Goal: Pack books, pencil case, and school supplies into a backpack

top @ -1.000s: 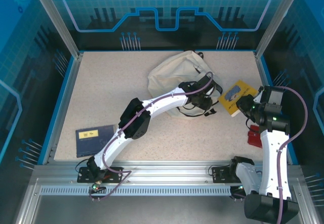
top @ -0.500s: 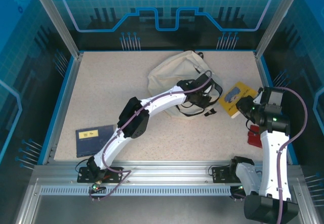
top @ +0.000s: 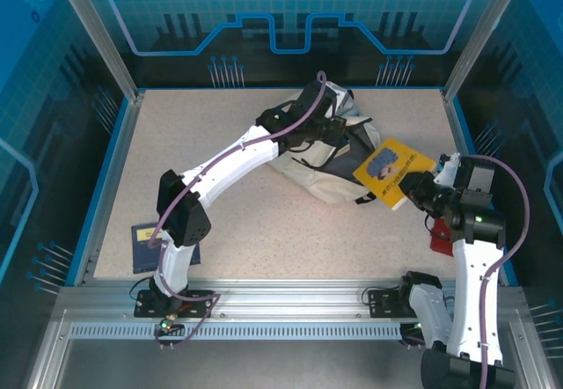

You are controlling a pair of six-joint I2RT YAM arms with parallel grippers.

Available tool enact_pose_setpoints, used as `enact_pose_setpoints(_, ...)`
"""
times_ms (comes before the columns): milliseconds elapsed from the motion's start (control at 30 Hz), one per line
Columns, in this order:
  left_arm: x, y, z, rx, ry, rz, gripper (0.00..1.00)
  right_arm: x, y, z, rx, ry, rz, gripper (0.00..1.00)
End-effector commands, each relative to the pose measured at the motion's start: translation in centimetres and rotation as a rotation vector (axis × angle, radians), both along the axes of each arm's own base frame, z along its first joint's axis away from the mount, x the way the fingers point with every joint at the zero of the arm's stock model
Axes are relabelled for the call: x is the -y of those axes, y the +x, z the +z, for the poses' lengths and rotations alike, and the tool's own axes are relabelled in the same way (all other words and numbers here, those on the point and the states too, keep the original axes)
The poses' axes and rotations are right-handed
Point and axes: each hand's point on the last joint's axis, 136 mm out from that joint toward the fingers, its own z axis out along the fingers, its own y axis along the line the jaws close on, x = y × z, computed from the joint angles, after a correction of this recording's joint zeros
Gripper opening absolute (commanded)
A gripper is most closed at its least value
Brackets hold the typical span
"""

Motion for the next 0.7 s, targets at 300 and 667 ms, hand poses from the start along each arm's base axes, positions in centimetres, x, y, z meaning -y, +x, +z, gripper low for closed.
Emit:
enact_pose_setpoints(300, 1.4, -1.8, 2.5, 0.033, -0.112, -0.077, 0.00, -3.4, 6.8, 0.9, 0.154, 0.252, 0.066, 0.02)
enact_pose_setpoints(667, 1.0, -1.4, 3.1, 0.030, -0.136, -0.030, 0.00, -6.6, 14.1, -2.9, 0.174, 0.287, 0.060, 0.02)
